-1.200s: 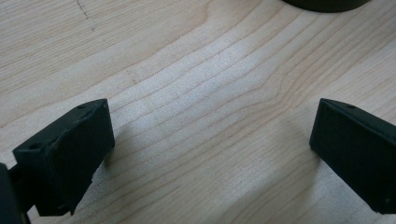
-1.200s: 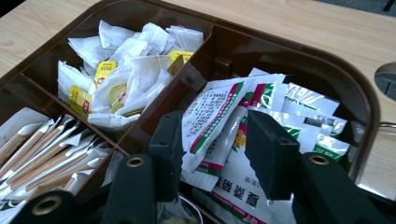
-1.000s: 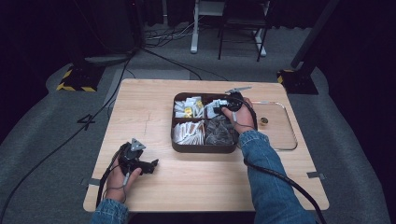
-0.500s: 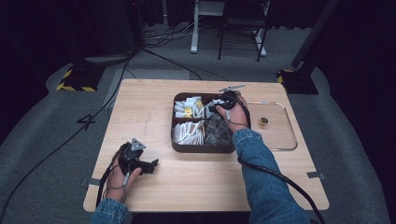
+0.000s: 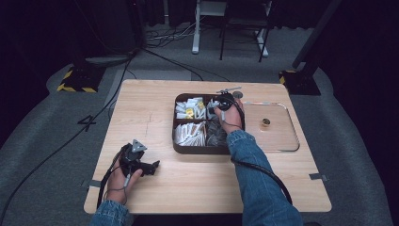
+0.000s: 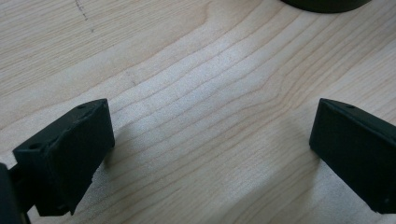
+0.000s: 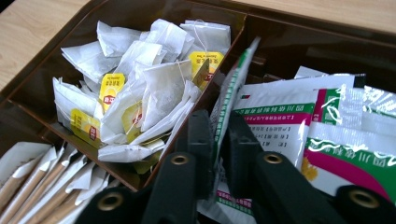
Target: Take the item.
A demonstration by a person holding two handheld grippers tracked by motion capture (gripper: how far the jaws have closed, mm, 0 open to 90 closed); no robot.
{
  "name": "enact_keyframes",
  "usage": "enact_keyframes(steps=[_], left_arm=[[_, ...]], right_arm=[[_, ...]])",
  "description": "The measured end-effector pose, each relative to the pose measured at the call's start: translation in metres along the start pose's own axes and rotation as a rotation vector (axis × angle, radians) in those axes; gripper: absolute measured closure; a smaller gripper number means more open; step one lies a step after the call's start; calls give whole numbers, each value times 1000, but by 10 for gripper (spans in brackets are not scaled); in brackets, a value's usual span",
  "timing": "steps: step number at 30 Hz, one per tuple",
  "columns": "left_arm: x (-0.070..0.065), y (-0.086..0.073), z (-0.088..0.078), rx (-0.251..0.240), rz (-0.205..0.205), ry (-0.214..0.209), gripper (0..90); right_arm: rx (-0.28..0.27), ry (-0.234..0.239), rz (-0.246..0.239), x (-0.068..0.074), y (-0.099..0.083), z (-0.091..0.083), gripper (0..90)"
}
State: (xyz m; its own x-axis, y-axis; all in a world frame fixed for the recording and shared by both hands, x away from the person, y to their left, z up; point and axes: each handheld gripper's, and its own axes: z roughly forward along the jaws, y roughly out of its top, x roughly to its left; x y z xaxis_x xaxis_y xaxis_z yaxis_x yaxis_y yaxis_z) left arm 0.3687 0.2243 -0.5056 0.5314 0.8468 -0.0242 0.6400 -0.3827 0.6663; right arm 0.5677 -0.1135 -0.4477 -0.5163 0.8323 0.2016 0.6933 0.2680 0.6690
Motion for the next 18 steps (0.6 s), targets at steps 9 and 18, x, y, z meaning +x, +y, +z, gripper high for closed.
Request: enact_keyframes(steps=[9, 18], left_arm=[[0, 0, 0, 1, -1, -3, 3], [0, 1, 1, 2, 0, -3, 3]], right_arm=[[-19, -31, 9, -1, 0, -10, 885], [-79, -7, 14, -8, -1, -30, 886]])
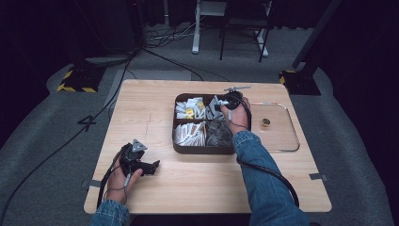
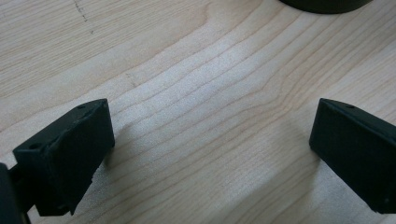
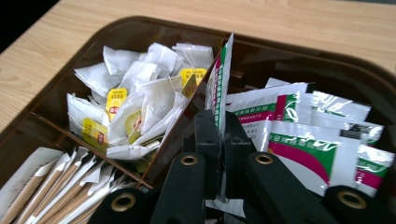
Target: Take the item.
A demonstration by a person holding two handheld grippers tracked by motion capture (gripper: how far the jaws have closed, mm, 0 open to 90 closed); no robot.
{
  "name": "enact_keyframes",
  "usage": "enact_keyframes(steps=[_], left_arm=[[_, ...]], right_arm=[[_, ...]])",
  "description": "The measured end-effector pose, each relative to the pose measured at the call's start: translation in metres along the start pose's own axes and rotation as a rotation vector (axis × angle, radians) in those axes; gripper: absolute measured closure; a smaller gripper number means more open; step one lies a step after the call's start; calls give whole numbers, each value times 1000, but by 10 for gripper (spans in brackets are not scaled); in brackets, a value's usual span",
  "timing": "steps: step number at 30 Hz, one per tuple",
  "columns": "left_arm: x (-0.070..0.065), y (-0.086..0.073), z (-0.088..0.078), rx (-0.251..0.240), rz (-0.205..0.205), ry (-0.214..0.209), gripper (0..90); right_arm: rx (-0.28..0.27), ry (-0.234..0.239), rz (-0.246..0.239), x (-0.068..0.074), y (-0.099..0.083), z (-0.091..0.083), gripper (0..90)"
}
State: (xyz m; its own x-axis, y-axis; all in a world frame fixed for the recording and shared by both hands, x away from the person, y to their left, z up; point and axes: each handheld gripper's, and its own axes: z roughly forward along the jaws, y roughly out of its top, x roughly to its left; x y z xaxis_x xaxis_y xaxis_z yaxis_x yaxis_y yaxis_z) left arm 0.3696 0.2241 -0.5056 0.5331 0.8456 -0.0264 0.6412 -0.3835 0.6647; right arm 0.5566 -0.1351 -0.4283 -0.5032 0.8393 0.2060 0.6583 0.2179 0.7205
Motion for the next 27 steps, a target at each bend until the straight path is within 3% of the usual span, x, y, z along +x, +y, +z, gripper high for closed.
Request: enact_keyframes(steps=[11, 20, 23, 27], left_arm=[[0, 0, 0, 0, 0, 0, 4], [0, 0, 0, 0, 0, 0, 4], [0, 0, 0, 0, 0, 0, 4], [0, 0, 0, 0, 0, 0, 4]], right_arm=[[-61, 53, -18, -3, 6, -40, 886], [-89, 117, -45, 6, 8, -68, 886], [-120, 158, -62, 14, 1, -87, 886], [-124, 183, -64, 17, -6, -99, 886]])
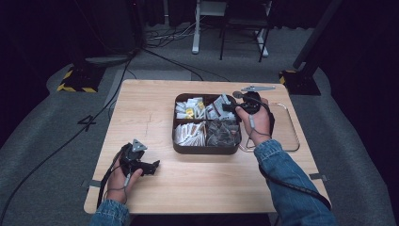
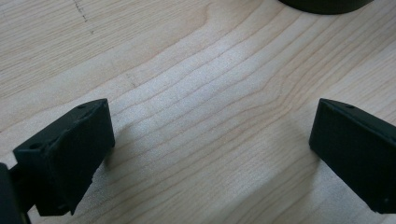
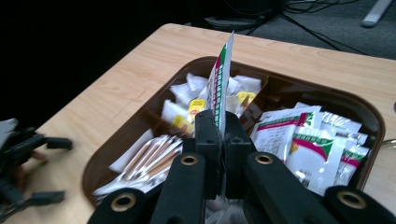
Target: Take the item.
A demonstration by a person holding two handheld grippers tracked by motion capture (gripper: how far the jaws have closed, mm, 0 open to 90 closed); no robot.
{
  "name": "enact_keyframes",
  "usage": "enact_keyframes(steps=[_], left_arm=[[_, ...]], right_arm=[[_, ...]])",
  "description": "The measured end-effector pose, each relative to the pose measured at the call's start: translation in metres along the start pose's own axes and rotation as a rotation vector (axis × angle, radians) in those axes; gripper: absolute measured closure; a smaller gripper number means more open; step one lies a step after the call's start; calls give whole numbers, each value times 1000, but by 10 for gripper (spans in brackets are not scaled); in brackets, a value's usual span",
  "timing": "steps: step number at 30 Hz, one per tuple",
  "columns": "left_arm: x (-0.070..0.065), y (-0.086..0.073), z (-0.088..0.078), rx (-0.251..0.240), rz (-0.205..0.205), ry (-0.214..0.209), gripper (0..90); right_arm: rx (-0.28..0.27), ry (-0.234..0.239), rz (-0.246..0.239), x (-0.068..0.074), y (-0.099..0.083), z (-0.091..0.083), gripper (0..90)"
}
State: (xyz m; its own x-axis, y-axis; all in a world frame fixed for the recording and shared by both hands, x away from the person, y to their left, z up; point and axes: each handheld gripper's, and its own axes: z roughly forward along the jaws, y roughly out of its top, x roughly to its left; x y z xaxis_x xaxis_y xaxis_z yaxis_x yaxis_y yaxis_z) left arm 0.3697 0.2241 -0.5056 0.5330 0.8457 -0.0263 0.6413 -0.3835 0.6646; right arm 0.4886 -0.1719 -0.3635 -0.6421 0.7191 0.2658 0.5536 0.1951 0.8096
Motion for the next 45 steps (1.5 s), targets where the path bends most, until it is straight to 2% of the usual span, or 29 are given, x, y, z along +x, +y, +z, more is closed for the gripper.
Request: enact_keyframes(steps=[2, 4, 5, 11, 21, 23, 26, 32, 39, 45], left_arm=[[0, 0, 0, 0, -1, 0, 4], [0, 0, 0, -1, 0, 0, 4], [0, 0, 0, -1, 0, 0, 4], [0, 0, 0, -1, 1, 0, 4], [0, 0, 0, -1, 0, 0, 4], [0, 0, 0, -1, 0, 0, 4], [0, 0, 0, -1, 0, 0, 4], [0, 0, 0, -1, 0, 0, 4], [0, 0, 0, -2, -2, 1, 4], [0, 0, 0, -2, -3, 0, 4]], right_arm=[[-8, 23, 7, 5, -6, -15, 886], [-10, 29, 7, 7, -7, -18, 886], [-11, 49, 5, 12, -12, -28, 886], [1, 93, -17, 29, -26, -49, 886], [31, 121, -67, 54, -43, -75, 886], [35, 119, -73, 56, -45, -77, 886], [49, 103, -108, 62, -53, -82, 886], [74, 113, -101, 65, -67, -85, 886], [86, 133, -65, 67, -98, -92, 886], [114, 117, -80, 72, -114, -93, 885]])
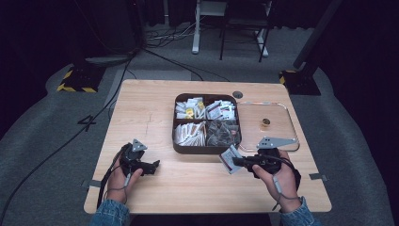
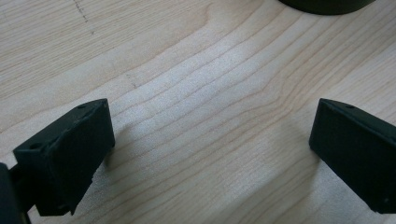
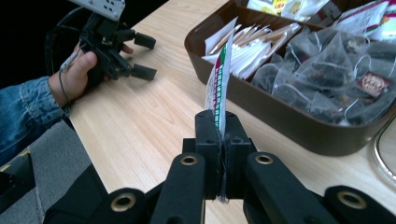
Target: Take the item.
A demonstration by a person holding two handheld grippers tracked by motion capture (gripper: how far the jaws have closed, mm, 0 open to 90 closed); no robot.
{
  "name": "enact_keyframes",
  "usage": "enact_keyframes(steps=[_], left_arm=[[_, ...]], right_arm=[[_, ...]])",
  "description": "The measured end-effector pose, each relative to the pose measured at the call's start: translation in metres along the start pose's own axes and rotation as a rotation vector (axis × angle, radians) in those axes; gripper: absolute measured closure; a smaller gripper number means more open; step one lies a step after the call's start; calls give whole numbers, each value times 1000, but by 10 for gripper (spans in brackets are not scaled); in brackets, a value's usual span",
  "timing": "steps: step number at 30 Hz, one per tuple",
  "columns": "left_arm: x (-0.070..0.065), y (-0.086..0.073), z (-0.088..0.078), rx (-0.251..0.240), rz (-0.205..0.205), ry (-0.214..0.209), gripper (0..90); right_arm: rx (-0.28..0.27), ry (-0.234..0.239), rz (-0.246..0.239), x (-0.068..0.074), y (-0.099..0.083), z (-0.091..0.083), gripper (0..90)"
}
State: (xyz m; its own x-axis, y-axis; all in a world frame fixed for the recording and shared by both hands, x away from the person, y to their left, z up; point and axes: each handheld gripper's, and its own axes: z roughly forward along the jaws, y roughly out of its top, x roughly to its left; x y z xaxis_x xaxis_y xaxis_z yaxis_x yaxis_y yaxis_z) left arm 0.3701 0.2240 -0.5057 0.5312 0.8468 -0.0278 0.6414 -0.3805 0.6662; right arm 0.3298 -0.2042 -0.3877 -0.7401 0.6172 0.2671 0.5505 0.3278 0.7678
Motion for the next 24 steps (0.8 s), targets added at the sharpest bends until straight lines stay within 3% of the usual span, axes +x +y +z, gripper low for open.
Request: enact_keyframes(steps=[15, 24], left_arm=[[0, 0, 0, 0, 0, 0, 4], [0, 0, 0, 0, 0, 0, 4]], right_arm=[[113, -14, -10, 7, -24, 22, 885], [176, 14, 3, 6, -34, 36, 884]])
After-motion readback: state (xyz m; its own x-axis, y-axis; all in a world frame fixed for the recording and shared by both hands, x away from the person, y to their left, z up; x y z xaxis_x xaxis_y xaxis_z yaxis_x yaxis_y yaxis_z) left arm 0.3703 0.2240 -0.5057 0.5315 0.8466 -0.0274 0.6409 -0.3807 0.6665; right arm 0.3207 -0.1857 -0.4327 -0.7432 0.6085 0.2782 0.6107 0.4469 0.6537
